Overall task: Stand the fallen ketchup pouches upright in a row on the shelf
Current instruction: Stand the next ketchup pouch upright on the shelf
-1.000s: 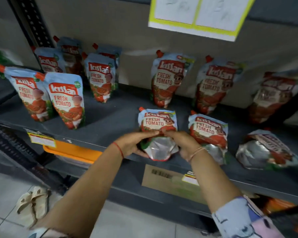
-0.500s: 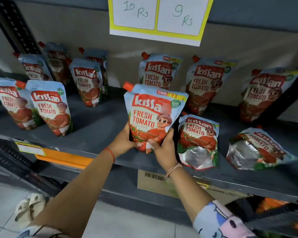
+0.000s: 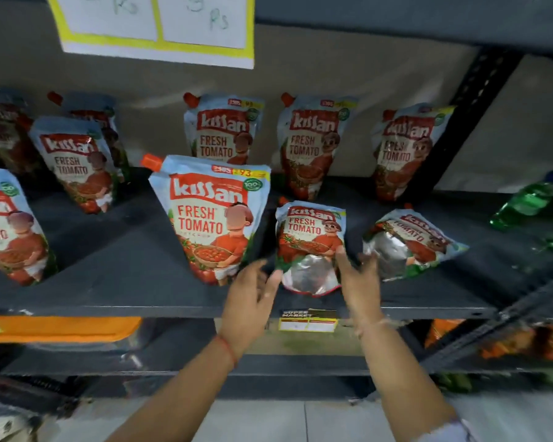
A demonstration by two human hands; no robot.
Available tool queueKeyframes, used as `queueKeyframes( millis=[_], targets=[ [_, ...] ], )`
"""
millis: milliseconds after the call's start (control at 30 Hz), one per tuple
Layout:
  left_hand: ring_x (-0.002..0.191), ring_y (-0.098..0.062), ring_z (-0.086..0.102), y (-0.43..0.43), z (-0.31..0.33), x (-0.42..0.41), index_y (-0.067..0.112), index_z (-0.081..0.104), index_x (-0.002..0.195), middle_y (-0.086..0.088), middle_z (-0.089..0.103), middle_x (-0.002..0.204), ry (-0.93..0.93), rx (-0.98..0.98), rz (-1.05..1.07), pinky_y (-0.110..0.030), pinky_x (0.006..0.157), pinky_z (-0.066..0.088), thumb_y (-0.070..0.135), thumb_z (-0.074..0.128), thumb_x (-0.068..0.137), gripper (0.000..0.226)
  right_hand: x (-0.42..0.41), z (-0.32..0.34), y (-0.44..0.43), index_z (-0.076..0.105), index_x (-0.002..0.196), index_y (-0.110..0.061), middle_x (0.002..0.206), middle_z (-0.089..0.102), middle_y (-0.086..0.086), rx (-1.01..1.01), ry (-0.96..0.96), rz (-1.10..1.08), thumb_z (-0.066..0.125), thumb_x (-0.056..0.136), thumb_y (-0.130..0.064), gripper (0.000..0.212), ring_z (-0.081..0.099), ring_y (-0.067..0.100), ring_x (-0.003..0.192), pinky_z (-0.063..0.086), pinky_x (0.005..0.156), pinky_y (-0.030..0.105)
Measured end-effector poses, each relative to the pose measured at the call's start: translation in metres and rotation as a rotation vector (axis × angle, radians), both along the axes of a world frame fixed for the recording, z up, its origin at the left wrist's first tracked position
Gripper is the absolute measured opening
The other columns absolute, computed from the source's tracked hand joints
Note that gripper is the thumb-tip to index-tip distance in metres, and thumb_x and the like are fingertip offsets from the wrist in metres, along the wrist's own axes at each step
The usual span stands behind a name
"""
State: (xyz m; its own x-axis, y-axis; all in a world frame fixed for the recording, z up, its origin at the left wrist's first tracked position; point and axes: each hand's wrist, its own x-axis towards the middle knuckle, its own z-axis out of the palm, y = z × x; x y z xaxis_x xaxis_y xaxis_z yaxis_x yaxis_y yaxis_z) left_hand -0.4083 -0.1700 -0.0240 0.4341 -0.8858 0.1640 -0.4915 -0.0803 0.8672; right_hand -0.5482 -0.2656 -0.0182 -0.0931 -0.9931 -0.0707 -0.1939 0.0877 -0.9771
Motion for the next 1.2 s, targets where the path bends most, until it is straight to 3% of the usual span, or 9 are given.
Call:
queueKeyframes(
  millis=[133,233,367,467,633,800,1000,1133,1200],
  targets=[
    [0.105,-0.018,0.055,-0.060,0.025,-0.017,0.007,0.051,0.122,0.000,0.057,0.115,0.547,0.267,0.045,-0.029,0.093,0.041,0.055,0.061,0.074,0.069,-0.008,-0.003,-0.050,0.055,0.118,-0.006,0.116,0.064,0.015,0.472,-0.245,0.302,0.068,0.077,-0.025,0.047,0.063,0.029,0.098,0.056,0.078,0.042],
    [0.097,-0.018,0.062,-0.071,0.033,-0.002,0.014,0.063,0.109,-0.004,0.068,0.109,0.712,0.524,-0.164,-0.031,0.086,0.049,0.045,0.068,0.072,0.049,-0.018,0.001,-0.057,0.054,0.120,-0.005,0.113,0.064,0.014,0.571,-0.401,0.571,0.065,0.079,-0.011,0.043,0.066,0.023,0.090,0.058,0.066,0.032],
    [0.105,-0.019,0.059,-0.071,0.027,0.002,0.011,0.053,0.120,-0.006,0.065,0.110,0.651,0.378,-0.317,-0.032,0.097,0.046,0.012,0.065,0.079,0.043,-0.023,0.008,-0.058,0.047,0.123,-0.005,0.108,0.062,0.010,0.271,-0.343,0.661,0.062,0.076,0.007,0.052,0.059,0.022,0.103,0.048,0.093,0.034],
    [0.122,-0.019,0.047,-0.072,0.017,-0.002,0.017,0.037,0.130,-0.003,0.054,0.127,0.547,0.190,-0.264,-0.037,0.107,0.037,0.006,0.078,0.063,0.079,-0.024,0.014,-0.055,0.044,0.121,-0.018,0.108,0.060,-0.002,0.006,-0.266,0.675,0.065,0.073,0.008,0.059,0.058,0.010,0.101,0.050,0.092,0.030],
    [0.118,-0.009,0.045,-0.067,-0.007,-0.002,0.034,0.034,0.121,0.011,0.050,0.122,0.418,0.021,-0.257,-0.017,0.096,0.041,0.005,0.079,0.053,0.088,-0.021,-0.010,-0.036,0.041,0.112,-0.040,0.111,0.057,-0.015,-0.194,-0.078,0.640,0.071,0.071,-0.001,0.064,0.056,-0.008,0.101,0.048,0.088,0.015],
    [0.123,-0.007,0.044,-0.054,-0.020,0.006,0.039,0.032,0.122,0.016,0.048,0.124,0.368,0.029,-0.254,-0.033,0.107,0.035,0.044,0.085,0.042,0.096,-0.019,-0.011,-0.015,0.030,0.118,-0.036,0.119,0.053,-0.005,-0.245,0.055,0.614,0.070,0.076,-0.014,0.062,0.052,0.006,0.110,0.047,0.098,0.033],
    [0.099,-0.022,0.052,0.006,-0.038,-0.064,0.017,0.054,0.107,-0.013,0.058,0.104,-0.192,-0.075,0.127,-0.040,0.086,0.049,0.058,0.050,0.079,0.049,-0.070,-0.020,0.026,0.030,0.132,-0.011,0.140,0.033,0.018,-0.549,0.262,0.067,0.053,0.074,-0.060,0.079,0.027,0.019,0.132,0.015,0.113,0.013],
    [0.104,-0.012,0.055,-0.029,0.002,-0.119,0.013,0.056,0.117,-0.009,0.061,0.116,-0.063,-0.015,-0.208,-0.020,0.092,0.042,0.061,0.044,0.081,0.061,-0.112,-0.010,-0.030,0.037,0.123,-0.001,0.128,0.043,0.025,-0.133,-0.073,-0.325,0.065,0.072,-0.050,0.076,0.042,0.034,0.120,0.040,0.102,0.045],
    [0.130,-0.022,0.040,-0.076,0.028,-0.138,0.012,0.036,0.136,-0.009,0.043,0.142,0.279,0.089,-0.164,-0.024,0.106,0.028,0.055,0.042,0.086,0.066,-0.121,-0.002,-0.060,0.039,0.115,-0.003,0.125,0.051,0.019,0.203,-0.434,-0.240,0.070,0.075,-0.029,0.057,0.053,0.032,0.112,0.054,0.078,0.044]
  ],
)
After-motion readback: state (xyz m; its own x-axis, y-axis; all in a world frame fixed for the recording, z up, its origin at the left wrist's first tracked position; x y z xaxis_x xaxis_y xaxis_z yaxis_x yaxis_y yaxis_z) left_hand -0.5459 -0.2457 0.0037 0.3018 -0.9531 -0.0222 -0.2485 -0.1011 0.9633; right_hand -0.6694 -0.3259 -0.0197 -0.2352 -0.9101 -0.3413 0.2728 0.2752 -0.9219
